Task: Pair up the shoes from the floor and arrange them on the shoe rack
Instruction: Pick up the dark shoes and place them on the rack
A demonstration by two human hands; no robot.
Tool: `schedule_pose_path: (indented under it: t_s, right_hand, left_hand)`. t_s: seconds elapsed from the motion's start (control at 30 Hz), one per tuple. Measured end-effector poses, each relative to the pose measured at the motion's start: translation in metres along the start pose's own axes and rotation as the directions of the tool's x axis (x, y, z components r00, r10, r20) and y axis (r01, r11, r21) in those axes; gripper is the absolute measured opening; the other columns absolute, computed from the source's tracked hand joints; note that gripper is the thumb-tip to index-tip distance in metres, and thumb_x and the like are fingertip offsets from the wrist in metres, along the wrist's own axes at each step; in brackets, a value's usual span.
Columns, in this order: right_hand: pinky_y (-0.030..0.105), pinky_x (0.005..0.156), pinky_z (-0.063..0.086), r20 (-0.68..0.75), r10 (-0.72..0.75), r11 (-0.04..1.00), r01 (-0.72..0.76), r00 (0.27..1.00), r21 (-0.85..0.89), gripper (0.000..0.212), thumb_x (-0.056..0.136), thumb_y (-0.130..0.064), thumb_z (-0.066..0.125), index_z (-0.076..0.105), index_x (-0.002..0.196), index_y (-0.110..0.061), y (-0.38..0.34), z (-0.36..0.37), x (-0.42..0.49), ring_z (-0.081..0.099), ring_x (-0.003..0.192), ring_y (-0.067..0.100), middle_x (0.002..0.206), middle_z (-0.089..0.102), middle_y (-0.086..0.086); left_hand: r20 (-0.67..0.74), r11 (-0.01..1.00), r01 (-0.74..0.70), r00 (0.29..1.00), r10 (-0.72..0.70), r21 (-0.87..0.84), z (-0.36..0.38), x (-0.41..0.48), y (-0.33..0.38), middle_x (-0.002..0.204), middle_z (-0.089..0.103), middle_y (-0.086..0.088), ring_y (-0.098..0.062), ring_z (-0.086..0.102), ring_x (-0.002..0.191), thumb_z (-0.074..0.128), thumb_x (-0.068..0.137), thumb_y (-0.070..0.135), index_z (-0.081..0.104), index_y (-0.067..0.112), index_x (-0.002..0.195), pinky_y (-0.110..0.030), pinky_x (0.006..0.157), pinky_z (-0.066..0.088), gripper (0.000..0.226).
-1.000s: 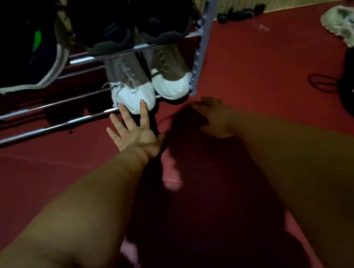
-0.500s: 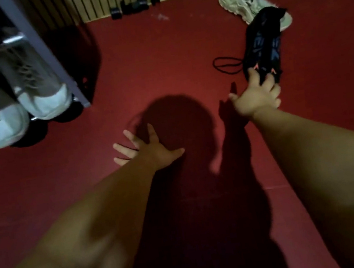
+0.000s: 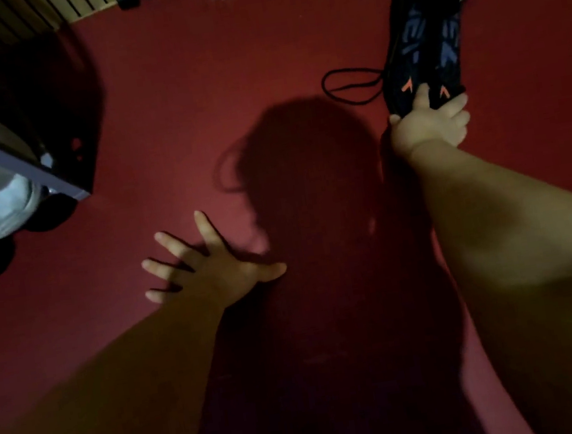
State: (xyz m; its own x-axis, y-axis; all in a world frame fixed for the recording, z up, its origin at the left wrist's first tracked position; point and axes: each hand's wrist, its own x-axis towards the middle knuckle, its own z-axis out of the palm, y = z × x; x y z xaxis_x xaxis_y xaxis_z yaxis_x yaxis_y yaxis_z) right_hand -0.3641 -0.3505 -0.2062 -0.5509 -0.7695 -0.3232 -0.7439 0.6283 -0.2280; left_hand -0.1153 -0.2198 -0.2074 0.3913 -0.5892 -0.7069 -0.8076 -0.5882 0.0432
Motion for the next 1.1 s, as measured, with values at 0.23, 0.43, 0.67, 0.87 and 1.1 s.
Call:
schedule_pose_path:
  t_s: [0.23,0.43,0.67,0.87,1.1]
  right_hand:
    - [0.049,0.112,0.013,-0.040,-0.163,0.987,0.163,0.986,-0.006,0.063,0.095,-0.033,0.047,0.017,0.149,-0.021,0.023,0.022,-0.077,0.013,0.137,0.045,0.152,-0.001,0.031]
    - [0.053,0.113,0.006,0.128,-0.189,0.981,0.192,0.973,-0.007,0.082,0.087,-0.052,0.053,0.007,0.149,-0.024,0.033,0.009,-0.116,-0.005,0.142,0.041,0.154,-0.002,0.025]
    - [0.056,0.112,-0.001,0.147,-0.144,0.990,0.142,0.979,0.029,0.109,0.076,-0.067,0.059,-0.012,0.149,-0.027,-0.023,0.019,-0.072,-0.001,0.142,0.042,0.154,-0.006,0.025]
    - [0.056,0.112,0.006,0.141,-0.264,0.960,0.274,0.954,-0.055,0.101,0.077,-0.058,0.063,-0.004,0.149,-0.031,-0.022,0.031,-0.096,0.010,0.140,0.036,0.154,0.004,0.020]
    - [0.054,0.110,0.014,0.284,-0.391,0.890,0.438,0.876,-0.128,0.102,0.077,-0.061,0.062,-0.005,0.149,-0.032,-0.046,0.046,-0.173,0.016,0.138,0.036,0.152,0.008,0.021]
  left_hand:
    - [-0.024,1.000,0.023,0.999,-0.023,-0.003,0.003,0.000,0.003,0.148,-0.039,-0.010,-0.046,-0.027,0.136,0.069,0.040,0.082,-0.030,0.044,0.138,-0.067,0.106,-0.003,0.144]
    - [0.002,1.000,0.006,1.000,-0.006,-0.013,-0.002,-0.003,0.003,0.148,-0.039,-0.010,-0.046,-0.028,0.136,0.073,0.047,0.075,-0.030,0.043,0.139,-0.067,0.106,-0.004,0.142]
    - [-0.014,1.000,0.013,1.000,-0.013,0.007,-0.002,-0.006,0.006,0.149,-0.037,-0.012,-0.047,-0.025,0.136,0.069,0.048,0.079,-0.029,0.040,0.141,-0.067,0.108,-0.001,0.140]
    - [0.057,0.998,-0.051,0.997,0.054,-0.041,-0.006,-0.005,-0.001,0.142,-0.047,-0.012,-0.048,-0.035,0.131,0.068,0.053,0.077,-0.036,0.042,0.135,-0.070,0.106,-0.007,0.138]
    - [-0.005,0.895,-0.397,0.914,0.407,0.202,-0.002,-0.014,-0.080,0.150,-0.036,-0.008,-0.035,-0.029,0.139,0.061,0.066,0.074,-0.026,0.034,0.144,-0.051,0.114,-0.012,0.123]
